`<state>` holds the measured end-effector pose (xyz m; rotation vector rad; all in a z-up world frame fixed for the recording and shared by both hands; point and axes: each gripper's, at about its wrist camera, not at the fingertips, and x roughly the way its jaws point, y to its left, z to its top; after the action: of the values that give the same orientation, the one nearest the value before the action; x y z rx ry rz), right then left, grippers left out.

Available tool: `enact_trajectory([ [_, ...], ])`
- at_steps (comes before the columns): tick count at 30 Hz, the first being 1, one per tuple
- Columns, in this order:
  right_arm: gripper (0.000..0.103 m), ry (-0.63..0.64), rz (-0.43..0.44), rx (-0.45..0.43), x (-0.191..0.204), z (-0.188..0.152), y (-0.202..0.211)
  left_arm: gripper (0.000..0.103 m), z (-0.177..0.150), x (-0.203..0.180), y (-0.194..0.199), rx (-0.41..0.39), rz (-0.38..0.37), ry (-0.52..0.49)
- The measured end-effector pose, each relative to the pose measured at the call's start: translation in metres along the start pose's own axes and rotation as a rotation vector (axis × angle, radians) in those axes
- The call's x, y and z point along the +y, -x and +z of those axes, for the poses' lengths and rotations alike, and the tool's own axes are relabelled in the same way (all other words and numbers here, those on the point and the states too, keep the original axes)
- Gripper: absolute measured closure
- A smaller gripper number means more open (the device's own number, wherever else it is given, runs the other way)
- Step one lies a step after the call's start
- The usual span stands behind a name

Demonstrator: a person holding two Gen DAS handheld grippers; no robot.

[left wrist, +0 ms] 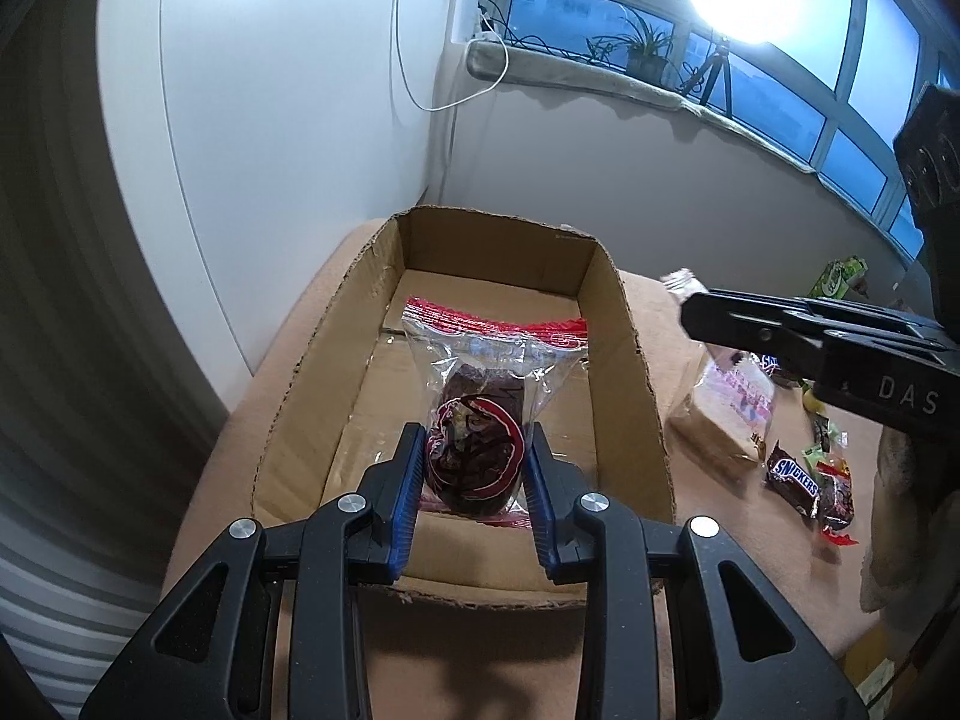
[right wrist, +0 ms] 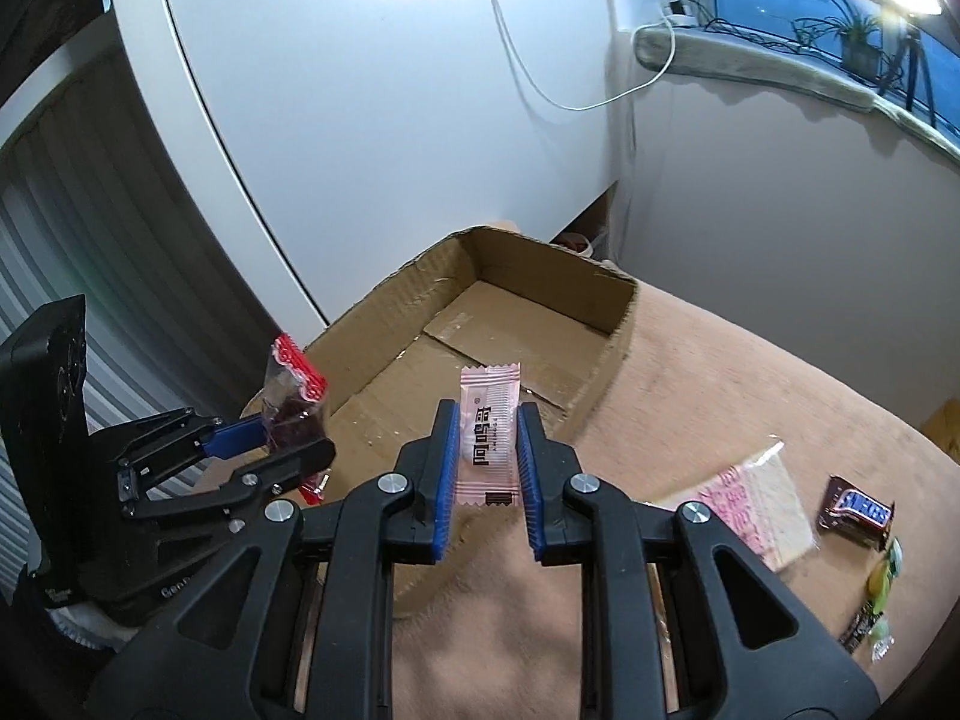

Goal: Organize snacks
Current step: 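Carry both candies into the cardboard box and open both tools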

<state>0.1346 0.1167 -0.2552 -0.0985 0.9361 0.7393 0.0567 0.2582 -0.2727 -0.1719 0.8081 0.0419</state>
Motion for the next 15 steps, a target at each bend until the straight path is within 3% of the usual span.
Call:
enact_trajectory([
  [4, 0.079, 0.022, -0.003, 0.008, 0.005, 0.003, -0.007, 0.071, 0.002, 0.001, -0.002, 0.002, -0.001, 0.011],
  [6, 0.057, 0.030, -0.008, 0.005, 0.006, 0.004, -0.006, 0.062, 0.003, 0.001, -0.002, 0.004, 0.002, 0.011],
  [7, 0.043, 0.031, -0.013, -0.004, 0.006, 0.004, -0.005, 0.053, 0.003, 0.001, -0.001, 0.000, 0.008, 0.013],
  [8, 0.040, 0.031, -0.014, -0.016, 0.006, 0.004, -0.003, 0.047, 0.004, 0.001, 0.000, -0.005, 0.013, 0.015],
  [15, 0.039, 0.036, -0.034, -0.055, 0.003, 0.001, 0.022, 0.047, 0.004, -0.001, 0.012, -0.035, 0.018, 0.020],
])
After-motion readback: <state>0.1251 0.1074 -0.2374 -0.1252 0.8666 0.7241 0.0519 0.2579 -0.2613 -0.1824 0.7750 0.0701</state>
